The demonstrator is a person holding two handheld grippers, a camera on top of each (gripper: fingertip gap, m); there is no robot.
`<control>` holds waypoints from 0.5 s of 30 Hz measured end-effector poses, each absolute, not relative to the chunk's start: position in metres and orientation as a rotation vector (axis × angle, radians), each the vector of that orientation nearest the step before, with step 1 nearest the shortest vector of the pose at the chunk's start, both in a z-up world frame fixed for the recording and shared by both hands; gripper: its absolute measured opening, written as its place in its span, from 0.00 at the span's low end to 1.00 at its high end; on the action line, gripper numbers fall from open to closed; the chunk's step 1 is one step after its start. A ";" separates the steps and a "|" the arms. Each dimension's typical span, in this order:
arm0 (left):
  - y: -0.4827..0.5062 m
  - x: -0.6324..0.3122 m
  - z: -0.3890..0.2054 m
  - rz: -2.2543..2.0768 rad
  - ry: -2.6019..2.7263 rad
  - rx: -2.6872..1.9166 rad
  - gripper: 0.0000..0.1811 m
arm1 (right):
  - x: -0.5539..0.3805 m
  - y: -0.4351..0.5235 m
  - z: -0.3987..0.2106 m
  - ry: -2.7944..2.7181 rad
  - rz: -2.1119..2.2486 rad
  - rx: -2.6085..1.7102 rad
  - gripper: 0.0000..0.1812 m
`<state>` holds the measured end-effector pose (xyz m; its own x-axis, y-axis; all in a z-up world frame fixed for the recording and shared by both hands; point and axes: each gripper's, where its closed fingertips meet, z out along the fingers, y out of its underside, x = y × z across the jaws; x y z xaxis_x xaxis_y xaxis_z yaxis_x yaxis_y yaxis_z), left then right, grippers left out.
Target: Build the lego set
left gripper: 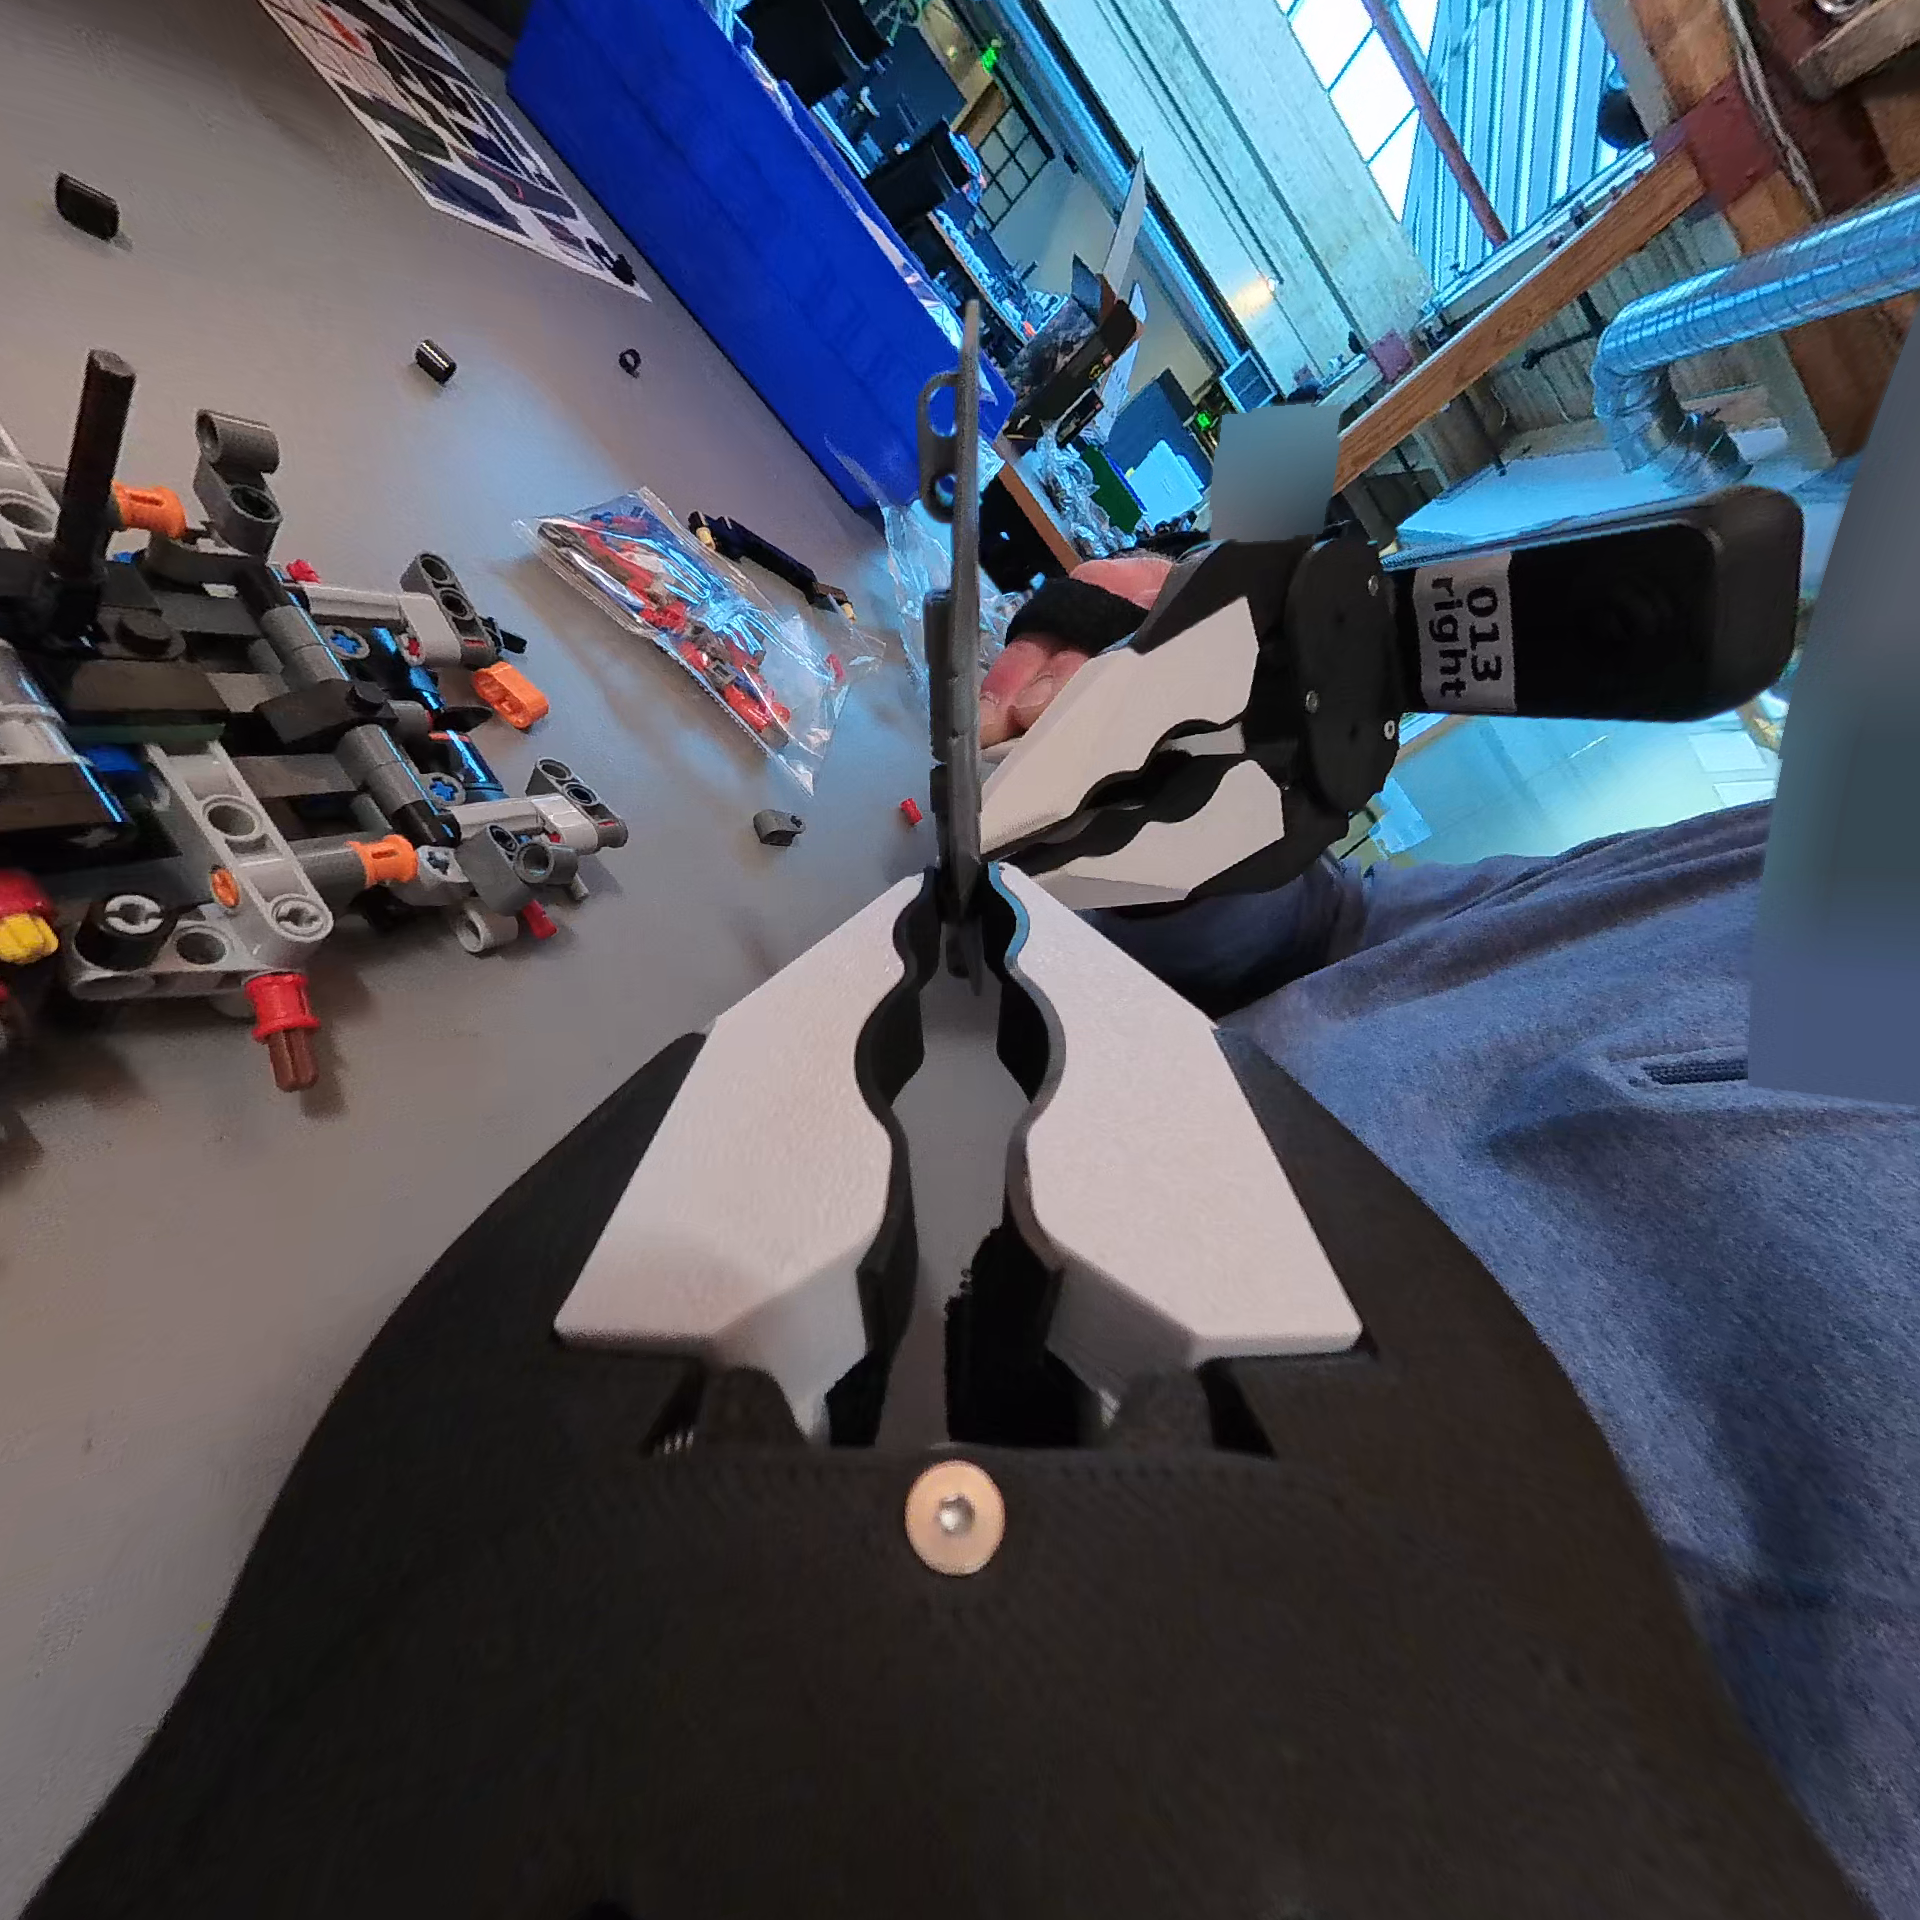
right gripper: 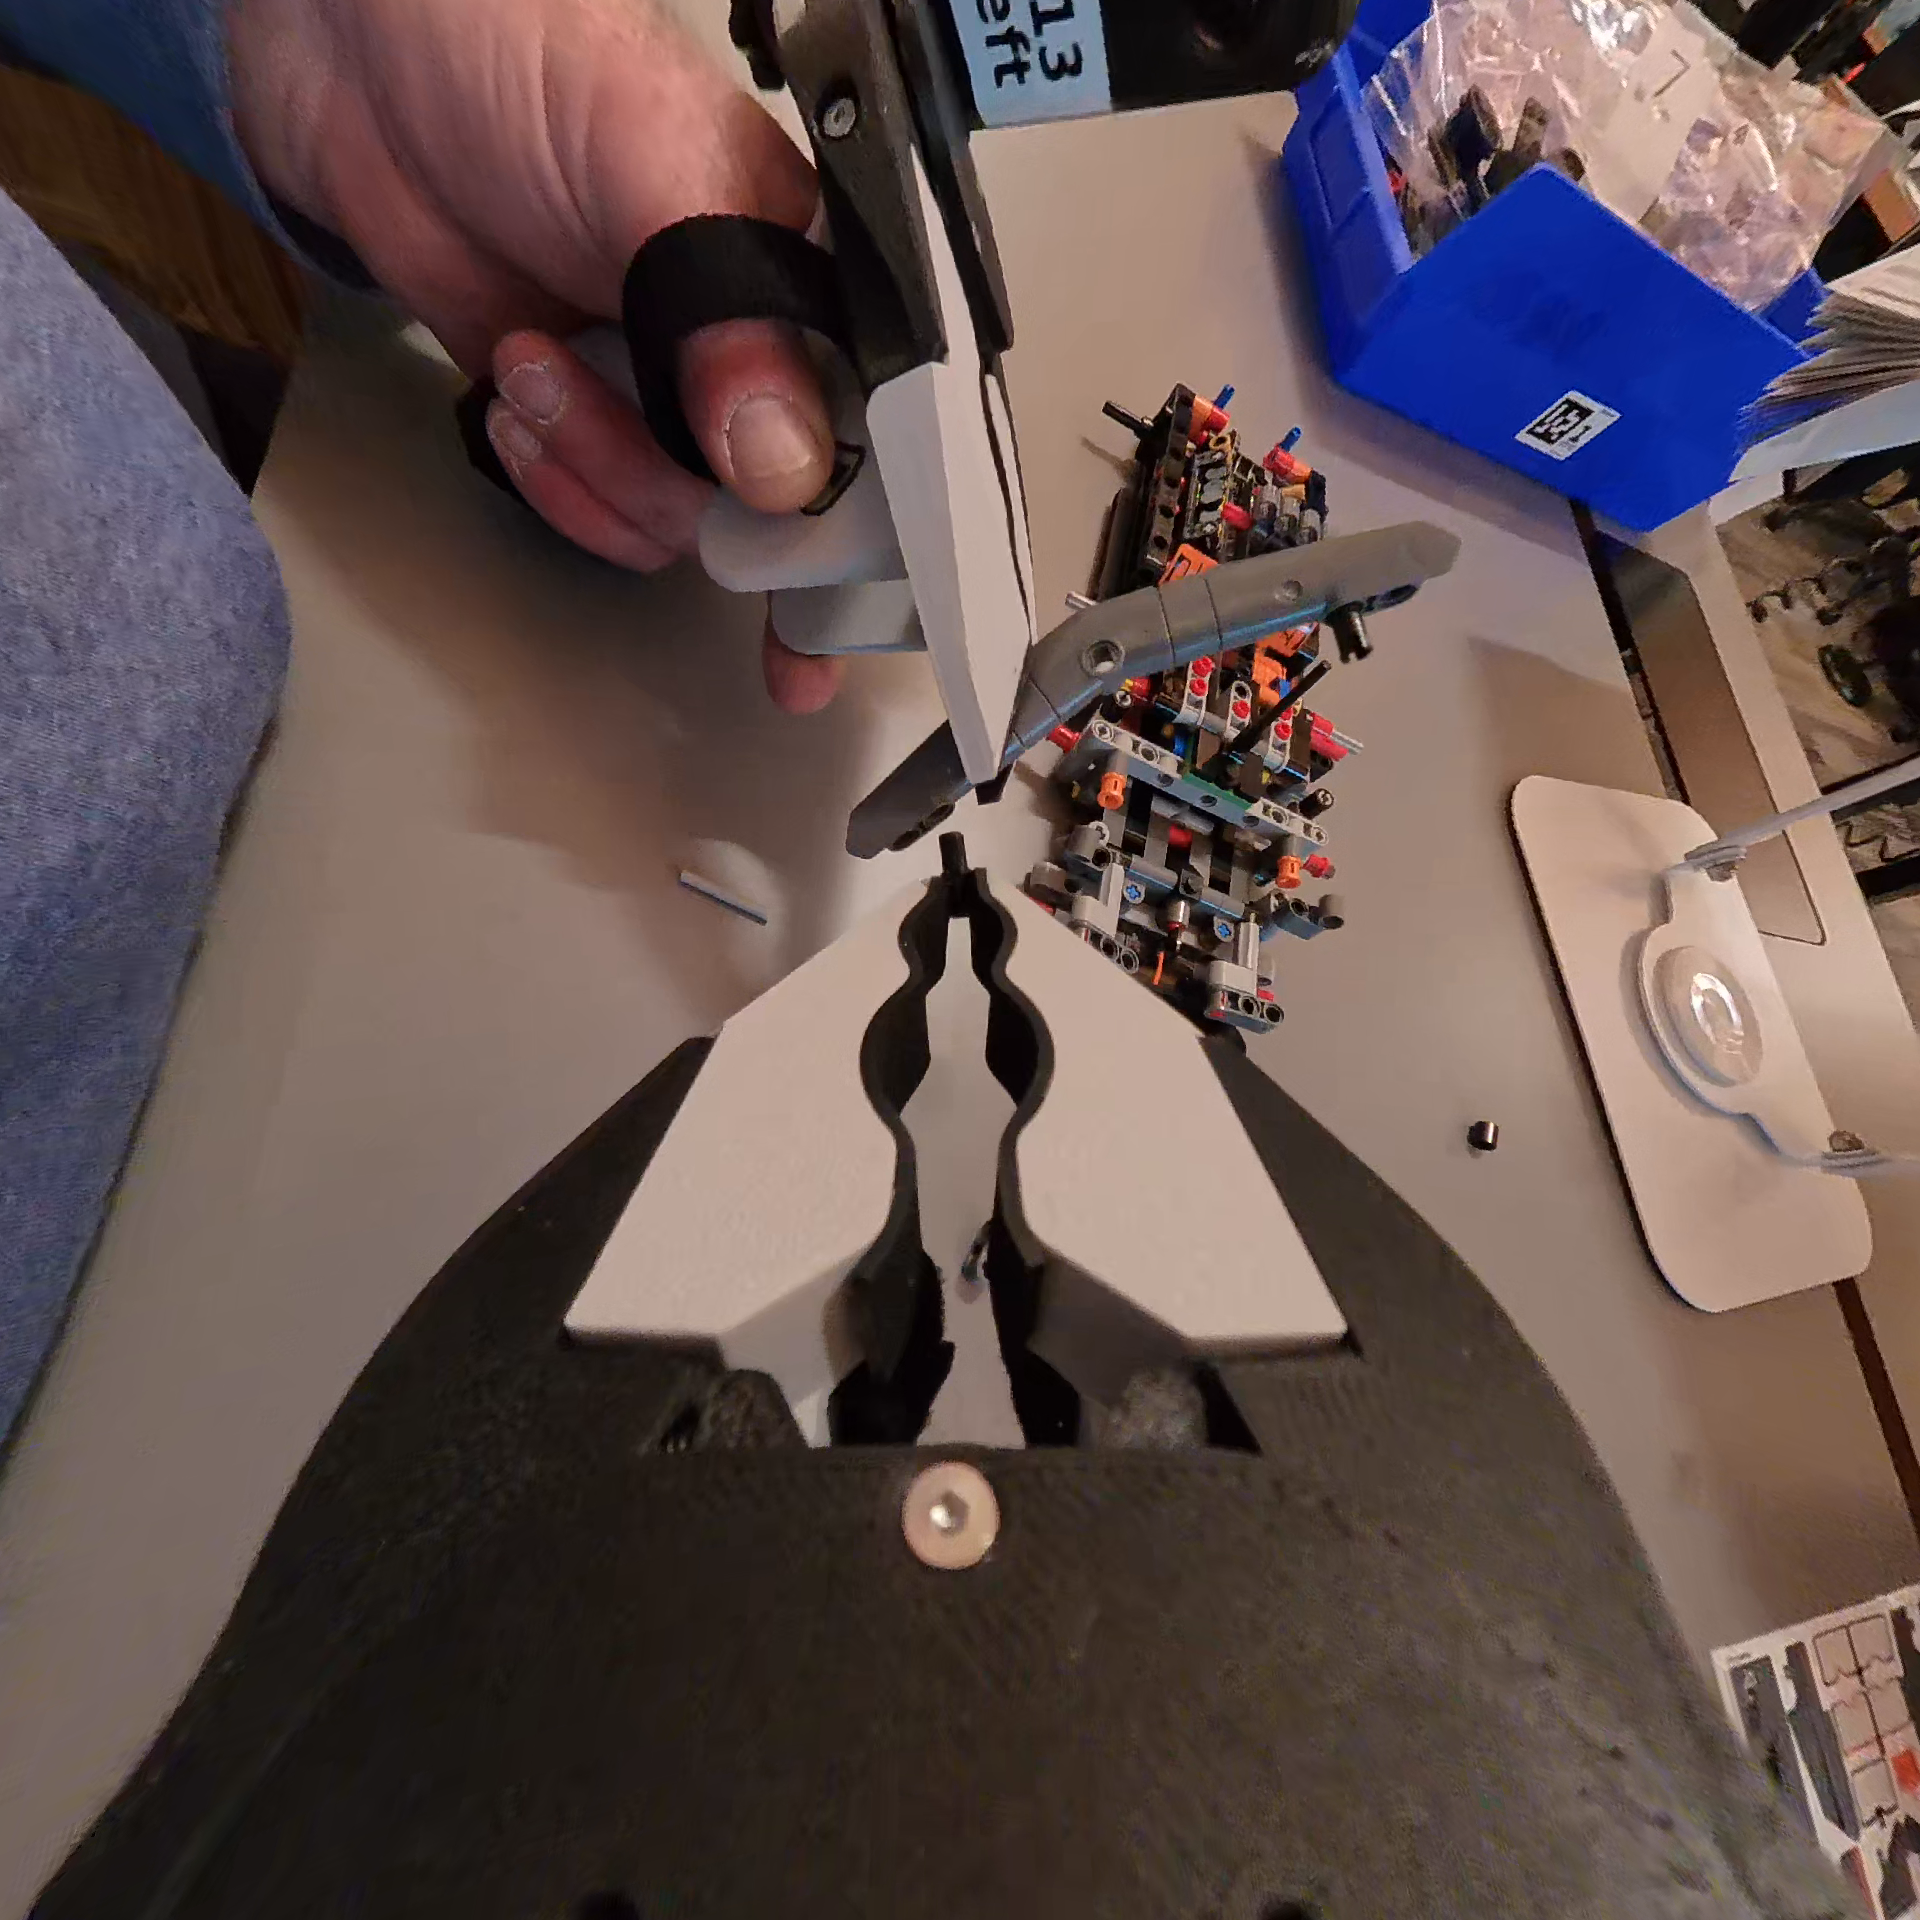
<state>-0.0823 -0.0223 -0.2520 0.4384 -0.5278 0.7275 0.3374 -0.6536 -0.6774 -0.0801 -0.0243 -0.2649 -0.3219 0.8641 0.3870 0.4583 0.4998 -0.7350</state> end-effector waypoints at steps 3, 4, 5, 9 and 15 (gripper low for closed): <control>-0.023 -0.082 -0.255 -1.308 0.169 -1.888 0.03 | -0.080 -0.025 -0.270 -1.971 0.633 -1.082 0.01; -0.022 -0.082 -0.256 -1.308 0.174 -1.892 0.03 | -0.081 -0.025 -0.272 -1.979 0.623 -1.077 0.01; -0.022 -0.081 -0.257 -1.303 0.178 -1.900 0.03 | -0.081 -0.025 -0.274 -1.984 0.609 -1.068 0.01; -0.020 -0.081 -0.265 -1.261 0.185 -1.968 0.03 | -0.079 -0.025 -0.279 -1.994 0.602 -1.078 0.01; -0.028 -0.080 -0.289 -1.140 0.306 -2.162 0.03 | -0.067 -0.019 -0.288 -2.012 0.599 -1.127 0.01</control>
<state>-0.0804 -0.0275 -0.2891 0.5916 -0.4844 0.6446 0.0968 -0.7510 -0.6532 -0.0673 -0.0193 -0.2882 -0.3398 0.8622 0.3757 0.5161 0.5049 -0.6919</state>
